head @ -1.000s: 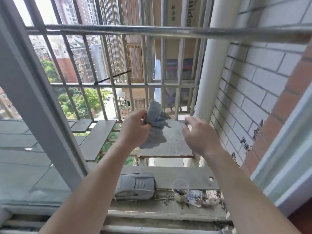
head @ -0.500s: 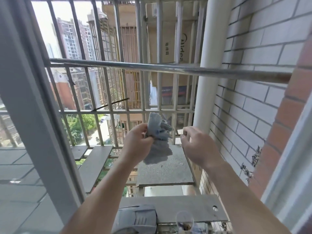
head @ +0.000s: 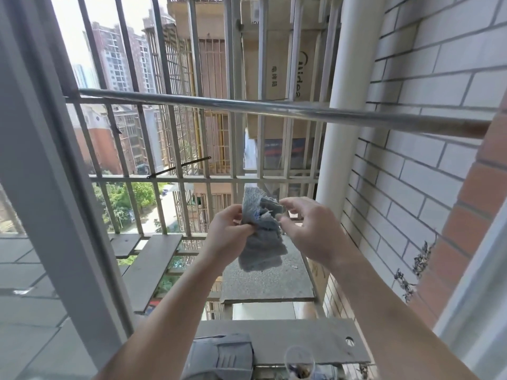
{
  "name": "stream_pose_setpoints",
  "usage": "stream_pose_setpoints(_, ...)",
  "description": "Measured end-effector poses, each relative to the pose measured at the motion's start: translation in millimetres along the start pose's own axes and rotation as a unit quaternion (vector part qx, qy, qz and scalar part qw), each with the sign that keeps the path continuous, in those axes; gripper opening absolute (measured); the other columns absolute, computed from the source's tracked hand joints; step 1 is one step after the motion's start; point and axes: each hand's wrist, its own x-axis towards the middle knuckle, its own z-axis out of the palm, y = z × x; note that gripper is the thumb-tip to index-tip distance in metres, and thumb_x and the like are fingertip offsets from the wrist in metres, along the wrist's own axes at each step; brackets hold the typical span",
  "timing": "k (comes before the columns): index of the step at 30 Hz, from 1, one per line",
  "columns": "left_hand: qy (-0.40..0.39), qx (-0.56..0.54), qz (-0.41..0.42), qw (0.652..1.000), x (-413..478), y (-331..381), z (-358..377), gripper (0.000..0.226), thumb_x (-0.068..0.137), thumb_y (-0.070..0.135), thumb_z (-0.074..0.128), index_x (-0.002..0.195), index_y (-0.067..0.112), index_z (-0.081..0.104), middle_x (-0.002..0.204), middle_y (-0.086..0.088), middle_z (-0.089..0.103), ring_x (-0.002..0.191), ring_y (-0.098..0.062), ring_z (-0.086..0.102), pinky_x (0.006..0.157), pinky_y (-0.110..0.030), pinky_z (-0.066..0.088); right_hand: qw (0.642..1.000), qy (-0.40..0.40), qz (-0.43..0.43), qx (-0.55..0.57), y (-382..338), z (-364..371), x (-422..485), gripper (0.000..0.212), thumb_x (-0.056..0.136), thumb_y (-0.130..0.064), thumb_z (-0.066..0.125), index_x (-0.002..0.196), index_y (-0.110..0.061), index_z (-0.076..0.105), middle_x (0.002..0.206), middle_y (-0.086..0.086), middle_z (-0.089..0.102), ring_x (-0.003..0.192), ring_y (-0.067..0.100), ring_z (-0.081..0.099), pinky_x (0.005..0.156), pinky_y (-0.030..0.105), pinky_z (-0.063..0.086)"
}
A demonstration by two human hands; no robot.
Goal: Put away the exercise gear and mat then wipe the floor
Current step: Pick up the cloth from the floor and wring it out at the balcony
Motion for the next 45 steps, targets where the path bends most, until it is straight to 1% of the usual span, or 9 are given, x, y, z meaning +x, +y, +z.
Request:
stream_pose_setpoints(3,-0.012,-0.026,-0.013,0.999,2,-7,5,0.023,0.084,-0.001,0.067,0.097,0.018,0.070,0.095,-0.009,0.071,0.084,-0.024,0.072,0.073,-0.046,0.062,1.000,-0.001,-0.002,0.012,3,5,2,0.025,0.087,-0.029,0.065,0.109,-0.019,0.070,0.094,-0.010,0.068,0.083,0.003,0.062,0.078,0.023,0.054)
stream_pose_setpoints(8,-0.049,-0.060,-0.008,0.997,0,-17,12,0.033,0.083,-0.005,0.068,0.102,0.021,0.070,0.095,-0.007,0.073,0.088,-0.028,0.072,0.078,-0.048,0.061,0.999,0.008,0.021,0.045,7,16,0,0.007,0.086,-0.024,0.068,0.092,-0.024,0.073,0.077,-0.016,0.068,0.073,0.000,0.064,0.073,0.023,0.055)
stream_pose_setpoints(16,-0.140,-0.152,0.001,0.978,-8,-18,19,0.040,0.083,-0.013,0.065,0.114,0.011,0.061,0.091,-0.015,0.073,0.085,-0.028,0.071,0.077,-0.041,0.058,0.998,-0.007,0.040,0.054,13,26,-4,0.009,0.084,-0.018,0.066,0.089,-0.024,0.071,0.080,-0.013,0.069,0.075,0.003,0.064,0.073,0.029,0.056)
stream_pose_setpoints(21,-0.175,-0.167,-0.003,0.970,-16,-16,23,0.041,0.083,-0.006,0.071,0.120,0.004,0.057,0.096,-0.014,0.072,0.090,-0.024,0.071,0.078,-0.033,0.058,0.998,-0.007,0.047,0.050,17,25,-7,0.008,0.085,-0.015,0.064,0.088,-0.020,0.070,0.079,-0.010,0.069,0.075,0.007,0.063,0.071,0.030,0.054)
stream_pose_setpoints(25,-0.177,-0.132,0.010,0.975,-21,-19,29,0.049,0.075,0.021,0.083,0.115,0.006,0.059,0.104,-0.019,0.070,0.098,-0.033,0.070,0.086,-0.044,0.058,0.996,-0.011,0.052,0.065,20,25,-10,0.008,0.082,-0.015,0.064,0.084,-0.020,0.070,0.074,-0.009,0.069,0.071,0.008,0.064,0.067,0.032,0.055)
stream_pose_setpoints(29,-0.120,-0.081,0.016,0.989,-25,-19,35,0.009,0.094,0.016,0.064,0.096,0.008,0.063,0.088,-0.014,0.070,0.082,-0.023,0.069,0.076,-0.035,0.058,0.994,0.003,0.063,0.087,24,26,-14,0.004,0.084,-0.021,0.069,0.081,-0.022,0.071,0.071,-0.010,0.069,0.069,0.007,0.064,0.066,0.031,0.055)
stream_pose_setpoints(32,-0.068,-0.092,-0.009,0.993,-24,-20,34,0.023,0.101,0.013,0.050,0.080,0.006,0.058,0.074,-0.010,0.060,0.068,-0.021,0.057,0.066,-0.030,0.050,0.992,0.008,0.074,0.104,25,25,-17,0.006,0.084,-0.023,0.071,0.079,-0.024,0.071,0.069,-0.011,0.068,0.067,0.007,0.064,0.066,0.028,0.055)
stream_pose_setpoints(39,-0.006,-0.077,-0.040,0.996,-17,-22,19,0.027,0.100,0.018,0.052,0.081,0.000,0.058,0.065,-0.012,0.059,0.063,-0.023,0.054,0.064,-0.036,0.049,0.991,0.032,0.085,0.096,29,13,-18,0.009,0.086,-0.021,0.069,0.078,-0.024,0.069,0.068,-0.010,0.066,0.065,0.005,0.062,0.060,0.019,0.050)
stream_pose_setpoints(45,0.052,-0.047,-0.037,0.997,-9,-20,1,0.032,0.101,0.023,0.050,0.073,0.011,0.056,0.060,-0.007,0.047,0.058,-0.023,0.047,0.057,-0.037,0.042,0.989,0.067,0.108,0.072,34,-1,-19,0.009,0.086,-0.022,0.068,0.077,-0.023,0.069,0.067,-0.010,0.066,0.066,0.004,0.061,0.060,0.018,0.049)
